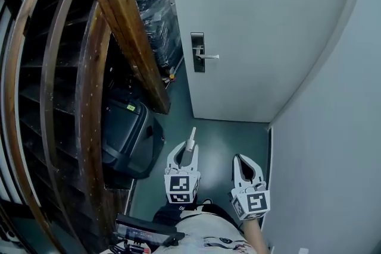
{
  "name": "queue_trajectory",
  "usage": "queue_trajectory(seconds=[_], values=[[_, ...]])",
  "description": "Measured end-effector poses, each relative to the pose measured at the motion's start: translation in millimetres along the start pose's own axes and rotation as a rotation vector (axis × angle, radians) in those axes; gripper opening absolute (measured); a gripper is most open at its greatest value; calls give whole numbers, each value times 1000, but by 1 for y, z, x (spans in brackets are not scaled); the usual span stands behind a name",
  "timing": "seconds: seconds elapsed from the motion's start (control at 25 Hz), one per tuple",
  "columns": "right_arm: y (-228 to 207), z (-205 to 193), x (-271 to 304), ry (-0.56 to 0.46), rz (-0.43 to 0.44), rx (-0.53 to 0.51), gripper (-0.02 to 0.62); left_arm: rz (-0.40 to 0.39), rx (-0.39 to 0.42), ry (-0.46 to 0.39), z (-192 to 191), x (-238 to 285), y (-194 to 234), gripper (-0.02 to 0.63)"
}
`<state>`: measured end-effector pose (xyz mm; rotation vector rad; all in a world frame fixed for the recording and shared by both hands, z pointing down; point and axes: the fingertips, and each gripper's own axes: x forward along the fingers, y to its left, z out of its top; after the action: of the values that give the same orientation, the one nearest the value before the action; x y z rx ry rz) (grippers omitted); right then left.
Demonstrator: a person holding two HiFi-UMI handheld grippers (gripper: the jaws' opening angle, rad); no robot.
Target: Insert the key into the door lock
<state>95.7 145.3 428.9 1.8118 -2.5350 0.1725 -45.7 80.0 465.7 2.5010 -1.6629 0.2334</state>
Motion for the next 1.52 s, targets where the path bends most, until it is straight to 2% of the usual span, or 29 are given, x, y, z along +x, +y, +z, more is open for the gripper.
queue_trajectory(seconds=[0.2, 0.4, 0.76, 1.0, 1.24, 1.52], values=[[-15, 2, 28, -2, -7, 3, 6, 20, -2, 17, -8, 40, 14, 117], [-37, -3, 71, 10, -36, 9, 6, 21, -1, 28, -12, 101, 38, 117], [-60, -1, 195, 51, -55, 9, 6, 24, 31, 46, -12, 228, 101, 117], [-64, -5, 259, 71, -73, -3, 6, -4, 39, 71, -28, 304, 130, 117], [-76, -19, 280, 69, -101, -4, 6, -6, 10, 89, -57, 367, 130, 117], [-111, -67, 275, 36, -133, -35, 6, 26, -11, 80, -84, 429, 135, 117]])
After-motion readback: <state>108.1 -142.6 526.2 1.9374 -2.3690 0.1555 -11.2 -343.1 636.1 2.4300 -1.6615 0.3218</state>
